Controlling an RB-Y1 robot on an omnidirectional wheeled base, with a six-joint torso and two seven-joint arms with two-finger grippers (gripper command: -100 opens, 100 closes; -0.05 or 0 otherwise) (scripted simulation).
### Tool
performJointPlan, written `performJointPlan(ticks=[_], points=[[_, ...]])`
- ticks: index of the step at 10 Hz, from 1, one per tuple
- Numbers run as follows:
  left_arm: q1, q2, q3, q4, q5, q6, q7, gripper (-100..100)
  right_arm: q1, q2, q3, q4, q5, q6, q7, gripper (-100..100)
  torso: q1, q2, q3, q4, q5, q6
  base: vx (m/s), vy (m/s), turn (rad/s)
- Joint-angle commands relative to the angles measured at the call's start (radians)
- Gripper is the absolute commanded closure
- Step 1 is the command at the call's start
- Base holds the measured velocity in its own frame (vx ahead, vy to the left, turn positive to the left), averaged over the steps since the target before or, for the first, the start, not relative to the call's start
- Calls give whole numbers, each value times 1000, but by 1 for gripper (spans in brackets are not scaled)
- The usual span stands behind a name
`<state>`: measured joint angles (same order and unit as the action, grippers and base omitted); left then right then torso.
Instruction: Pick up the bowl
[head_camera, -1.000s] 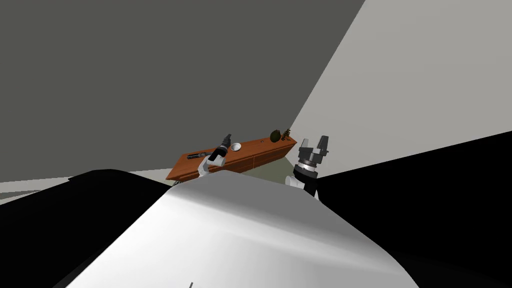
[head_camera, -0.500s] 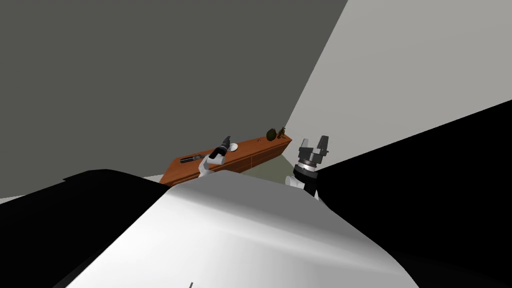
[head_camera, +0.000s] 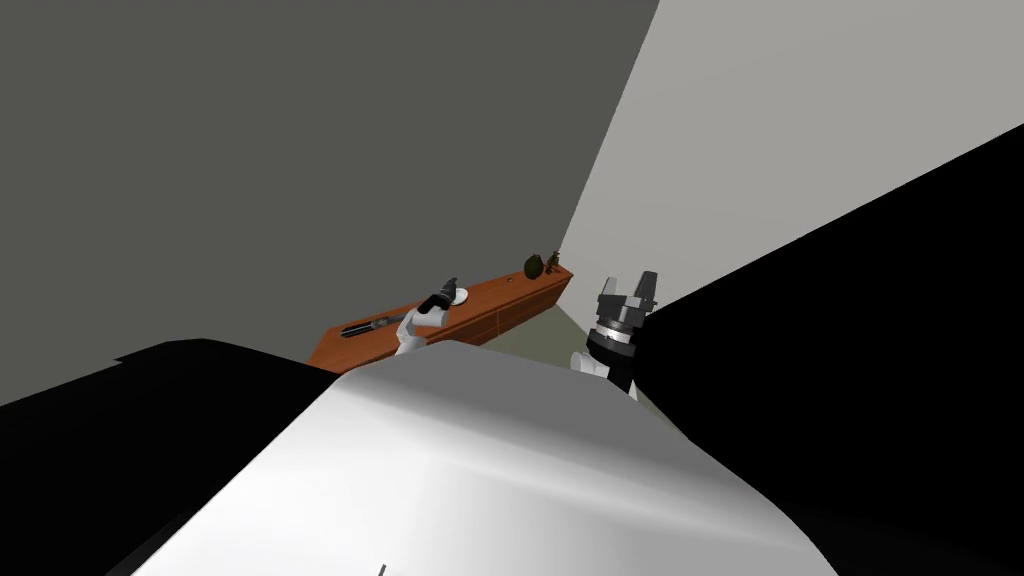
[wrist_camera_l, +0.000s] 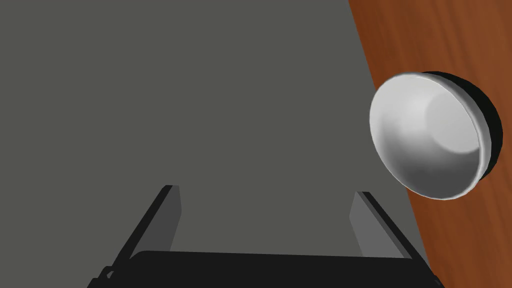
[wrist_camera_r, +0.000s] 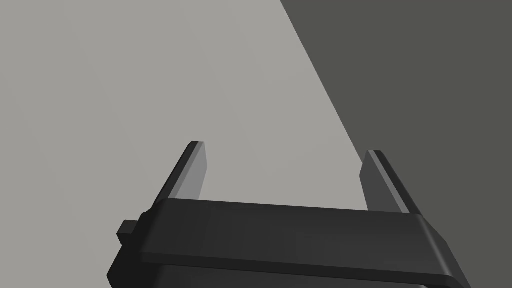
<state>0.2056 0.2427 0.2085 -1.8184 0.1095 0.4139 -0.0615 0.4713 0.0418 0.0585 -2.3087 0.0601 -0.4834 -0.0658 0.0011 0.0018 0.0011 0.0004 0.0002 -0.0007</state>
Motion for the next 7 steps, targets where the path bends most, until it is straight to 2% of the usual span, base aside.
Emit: performJointPlan(ticks=[1,2,3,4,5,6,7], points=[[-14,3,12,26,3,47,3,-100,0,0,0,0,0,0,0,0,0,0,0,0,0,0,-13,-3,-135],[-30,3,37,60,7,78,8,-100,0,0,0,0,0,0,0,0,0,0,0,0,0,0,-15,-3,-260],[-30,3,37,60,7,100,8,-100,0,0,0,0,0,0,0,0,0,0,0,0,0,0,-12,4,-119],[-45,3,63,94,10,136,13,-100,0,0,0,0,0,0,0,0,1,0,0,0,0,0,-11,1,-218],[-45,3,63,94,10,151,13,-100,0,0,0,0,0,0,0,0,1,-1,0,0,0,0,-7,7,-107],[-59,3,89,128,12,195,18,-100,0,0,0,0,0,0,0,0,1,-1,0,0,0,-1,-6,4,-199],[-59,3,89,128,12,199,18,-100,0,0,0,0,0,0,0,0,1,-1,0,0,0,0,-6,12,-108]])
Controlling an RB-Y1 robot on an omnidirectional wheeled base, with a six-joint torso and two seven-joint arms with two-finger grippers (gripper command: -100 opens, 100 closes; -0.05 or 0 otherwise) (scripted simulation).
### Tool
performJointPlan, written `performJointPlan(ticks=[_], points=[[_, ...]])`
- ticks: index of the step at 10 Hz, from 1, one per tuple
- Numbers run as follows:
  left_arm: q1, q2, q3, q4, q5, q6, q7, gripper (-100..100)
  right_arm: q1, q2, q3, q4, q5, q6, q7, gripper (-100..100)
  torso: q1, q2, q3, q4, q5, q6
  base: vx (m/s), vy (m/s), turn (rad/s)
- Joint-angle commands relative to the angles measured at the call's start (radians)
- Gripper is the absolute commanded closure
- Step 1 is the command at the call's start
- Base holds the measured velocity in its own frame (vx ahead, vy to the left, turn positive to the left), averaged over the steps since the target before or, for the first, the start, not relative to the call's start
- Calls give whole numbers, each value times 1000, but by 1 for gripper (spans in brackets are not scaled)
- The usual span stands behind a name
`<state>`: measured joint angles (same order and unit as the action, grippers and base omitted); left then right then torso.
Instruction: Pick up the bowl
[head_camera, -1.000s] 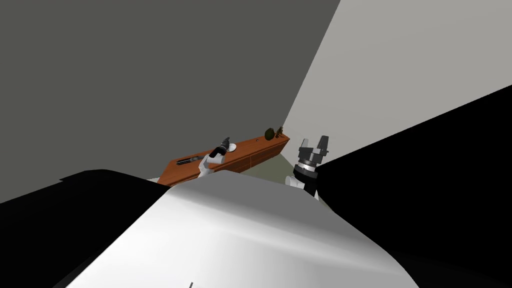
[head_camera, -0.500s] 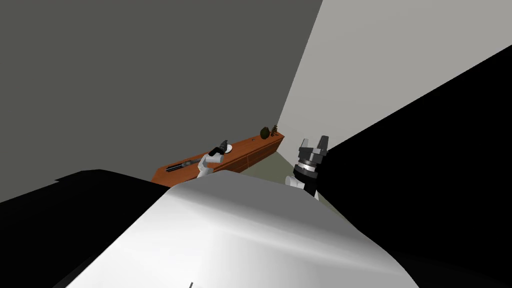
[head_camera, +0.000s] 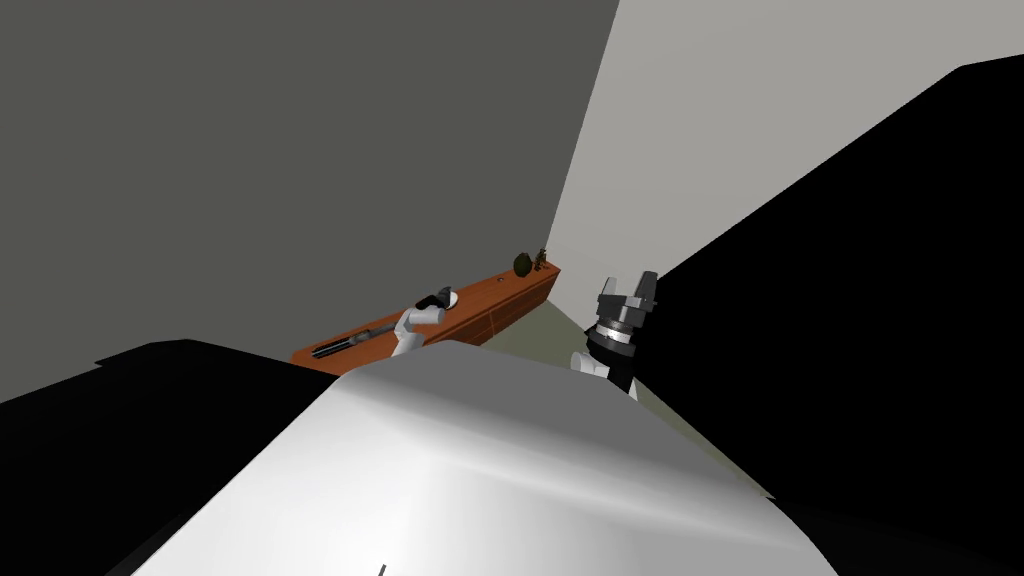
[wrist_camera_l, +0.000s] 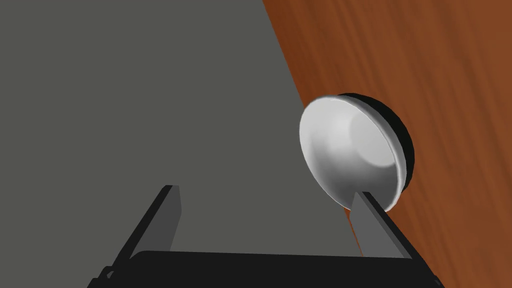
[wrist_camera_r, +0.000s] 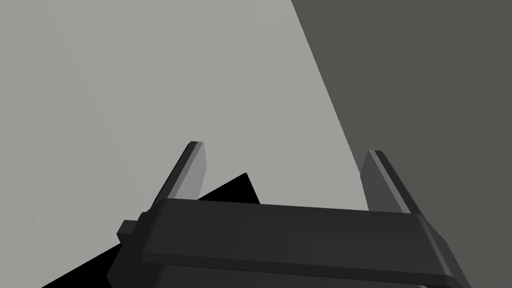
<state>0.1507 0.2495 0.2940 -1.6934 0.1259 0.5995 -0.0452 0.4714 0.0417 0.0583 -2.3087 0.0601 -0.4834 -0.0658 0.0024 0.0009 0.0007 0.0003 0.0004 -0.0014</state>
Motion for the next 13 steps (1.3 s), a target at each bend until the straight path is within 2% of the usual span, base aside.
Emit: performJointPlan(ticks=[1,2,3,4,6,7,9,10,13], points=[[-18,-3,30,36,-4,50,6,-100,0,0,0,0,0,0,0,0,0,0,0,0,0,0,-5,16,-208],[-18,-3,30,36,-4,60,6,-100,0,0,0,0,0,0,0,0,0,0,0,0,0,1,-4,17,-110],[-31,-2,57,69,-4,98,11,-100,0,0,0,0,0,0,0,0,1,0,0,0,0,0,0,16,-192],[-31,-2,57,69,-4,103,11,-100,0,0,0,0,0,0,0,0,1,0,0,0,0,0,-3,18,-100],[-54,2,111,131,-5,170,20,-100,0,0,0,0,0,0,0,0,1,0,0,0,0,0,2,28,-226],[-54,2,111,131,-5,181,20,-100,0,0,0,0,0,0,0,0,2,-1,0,0,0,0,6,40,-101],[-73,8,162,191,-10,242,28,-100,0,0,0,0,0,0,0,0,2,-1,-1,0,0,0,8,43,-220],[-73,8,162,191,-10,249,28,-100,0,0,0,0,0,0,0,0,3,-1,-1,0,1,0,2,53,-76],[-92,18,232,273,-19,330,39,-100,0,0,0,0,0,0,0,0,3,-1,-1,0,1,0,6,64,-178]])
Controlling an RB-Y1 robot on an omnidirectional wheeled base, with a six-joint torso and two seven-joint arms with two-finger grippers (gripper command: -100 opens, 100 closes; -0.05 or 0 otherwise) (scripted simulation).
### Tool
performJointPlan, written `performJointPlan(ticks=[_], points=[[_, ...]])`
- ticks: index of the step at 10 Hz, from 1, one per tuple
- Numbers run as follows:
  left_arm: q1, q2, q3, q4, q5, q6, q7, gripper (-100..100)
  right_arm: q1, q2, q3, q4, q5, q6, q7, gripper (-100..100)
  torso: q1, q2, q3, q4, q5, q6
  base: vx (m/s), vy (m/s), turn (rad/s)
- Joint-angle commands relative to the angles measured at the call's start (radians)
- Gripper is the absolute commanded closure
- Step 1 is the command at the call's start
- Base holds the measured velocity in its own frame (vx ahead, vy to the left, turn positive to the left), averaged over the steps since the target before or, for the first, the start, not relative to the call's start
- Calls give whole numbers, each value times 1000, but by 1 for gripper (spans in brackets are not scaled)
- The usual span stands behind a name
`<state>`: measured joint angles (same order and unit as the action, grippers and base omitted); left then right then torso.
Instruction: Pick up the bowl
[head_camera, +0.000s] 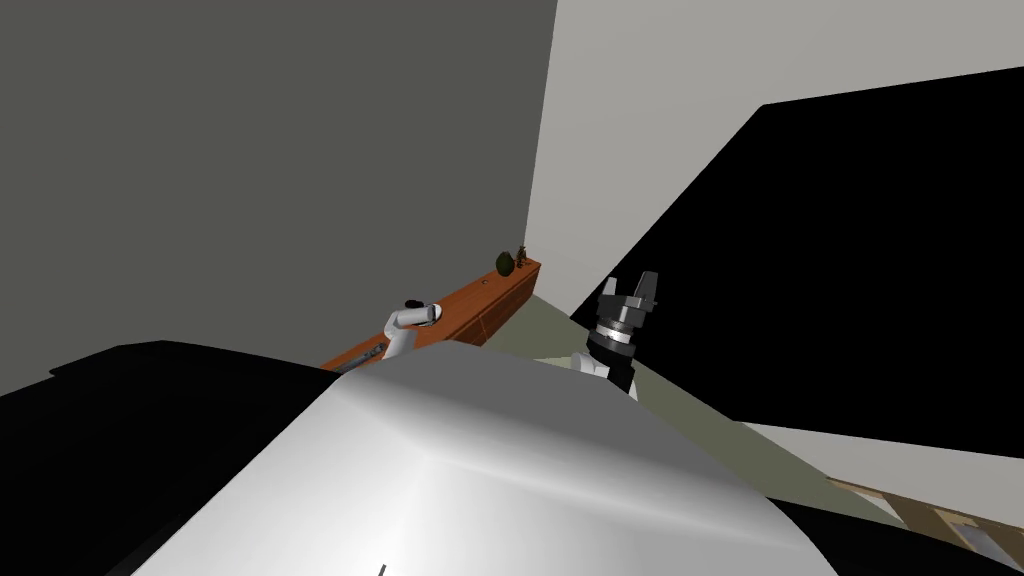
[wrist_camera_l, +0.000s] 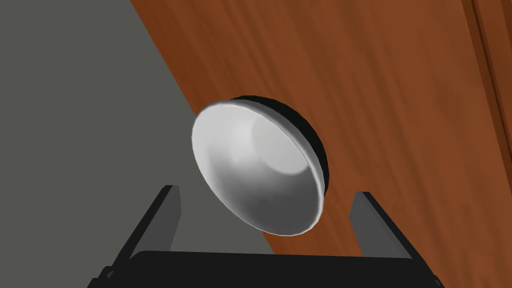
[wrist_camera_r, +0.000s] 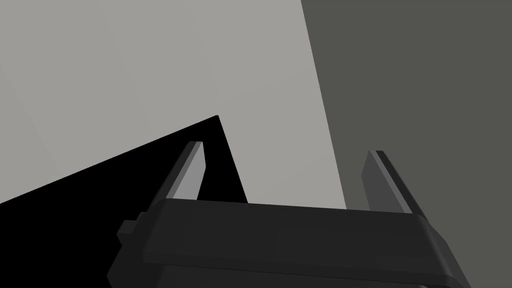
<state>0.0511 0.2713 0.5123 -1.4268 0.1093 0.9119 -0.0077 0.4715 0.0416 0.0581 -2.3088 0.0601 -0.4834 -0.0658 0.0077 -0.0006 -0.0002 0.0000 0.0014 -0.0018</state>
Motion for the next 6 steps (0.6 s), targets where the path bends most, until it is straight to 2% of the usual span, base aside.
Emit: performJointPlan(ticks=[1,2,3,6], points=[[4,-2,34,32,-5,40,5,-100,0,0,0,0,0,0,0,0,0,0,0,0,0,0,21,109,-173],[1,-1,53,56,-9,60,8,-100,0,0,0,0,0,0,0,0,1,0,0,0,0,0,29,104,-169],[1,-1,53,56,-9,60,8,-100,0,0,0,0,0,0,0,0,1,-1,-1,0,0,0,13,65,-33],[1,-3,98,121,-18,106,15,-100,0,0,0,0,0,0,0,0,-1,-1,-1,0,0,0,24,79,-94]])
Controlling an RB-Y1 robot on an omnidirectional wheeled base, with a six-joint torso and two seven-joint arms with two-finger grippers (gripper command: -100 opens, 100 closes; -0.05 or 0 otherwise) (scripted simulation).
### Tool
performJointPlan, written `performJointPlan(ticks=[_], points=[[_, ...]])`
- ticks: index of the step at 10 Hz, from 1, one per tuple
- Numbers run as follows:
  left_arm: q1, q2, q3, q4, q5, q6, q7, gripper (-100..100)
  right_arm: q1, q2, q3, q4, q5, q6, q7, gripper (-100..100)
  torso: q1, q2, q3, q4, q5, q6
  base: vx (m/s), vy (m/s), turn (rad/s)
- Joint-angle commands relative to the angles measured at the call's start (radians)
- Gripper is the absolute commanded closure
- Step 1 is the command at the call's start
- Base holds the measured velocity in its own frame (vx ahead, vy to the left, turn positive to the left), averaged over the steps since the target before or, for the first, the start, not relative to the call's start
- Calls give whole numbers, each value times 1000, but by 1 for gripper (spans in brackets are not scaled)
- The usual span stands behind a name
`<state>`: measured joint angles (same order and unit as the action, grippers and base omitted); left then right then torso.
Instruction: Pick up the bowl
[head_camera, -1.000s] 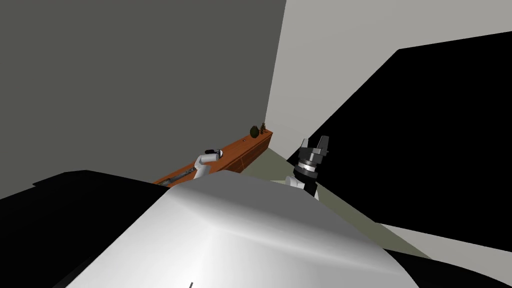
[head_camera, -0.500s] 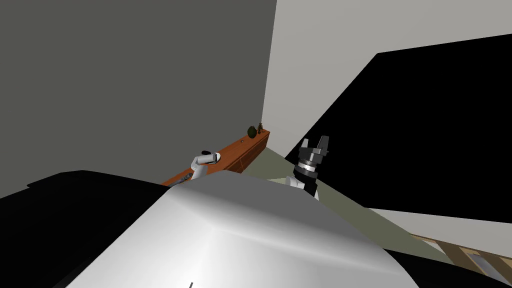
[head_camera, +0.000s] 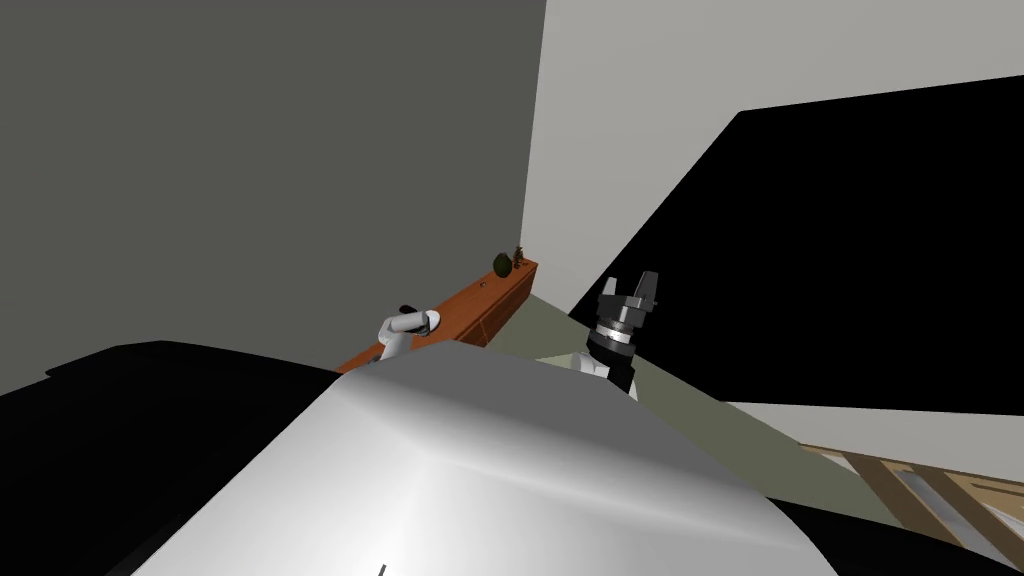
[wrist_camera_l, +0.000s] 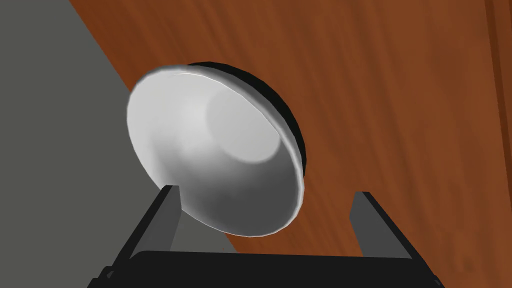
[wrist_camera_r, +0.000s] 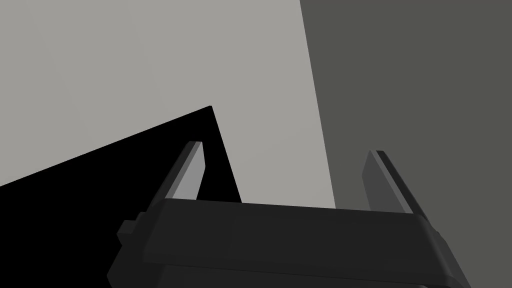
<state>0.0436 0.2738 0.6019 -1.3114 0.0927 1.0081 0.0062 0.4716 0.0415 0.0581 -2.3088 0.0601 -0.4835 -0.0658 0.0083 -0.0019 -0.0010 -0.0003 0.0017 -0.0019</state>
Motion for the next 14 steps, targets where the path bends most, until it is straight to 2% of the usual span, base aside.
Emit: performJointPlan(ticks=[1,2,3,4,5,8,9,10,14], points=[[13,-13,28,40,-5,31,4,-100,0,0,0,0,0,0,0,0,0,0,0,0,0,0,33,150,-126],[17,-18,34,55,-7,39,5,-100,0,0,0,0,0,0,0,0,3,0,0,0,1,0,48,178,-74],[4,-7,29,58,-4,28,4,-100,0,0,0,0,0,0,0,0,5,-1,-1,0,1,0,22,81,-17],[3,-6,30,63,-4,30,4,0,0,0,0,0,0,0,0,0,0,0,0,0,0,0,3,16,0],[2,-8,20,92,-8,-4,9,-100,0,0,0,0,0,0,0,0,-5,1,0,0,-1,0,20,28,33],[0,-13,4,137,-14,-55,16,-100,0,0,0,0,0,0,0,0,-5,-1,0,0,-1,0,31,30,22],[-1,-10,8,130,-12,-42,14,-100,0,0,0,0,0,0,0,0,-5,-1,0,0,-1,0,11,12,2],[-2,-10,7,132,-12,-46,14,100,0,0,0,0,0,0,0,0,-6,0,0,0,-1,0,0,0,0],[-2,-10,8,132,-12,-46,15,100,0,0,0,0,0,0,0,0,-7,1,0,0,-2,0,-1,-1,3]])
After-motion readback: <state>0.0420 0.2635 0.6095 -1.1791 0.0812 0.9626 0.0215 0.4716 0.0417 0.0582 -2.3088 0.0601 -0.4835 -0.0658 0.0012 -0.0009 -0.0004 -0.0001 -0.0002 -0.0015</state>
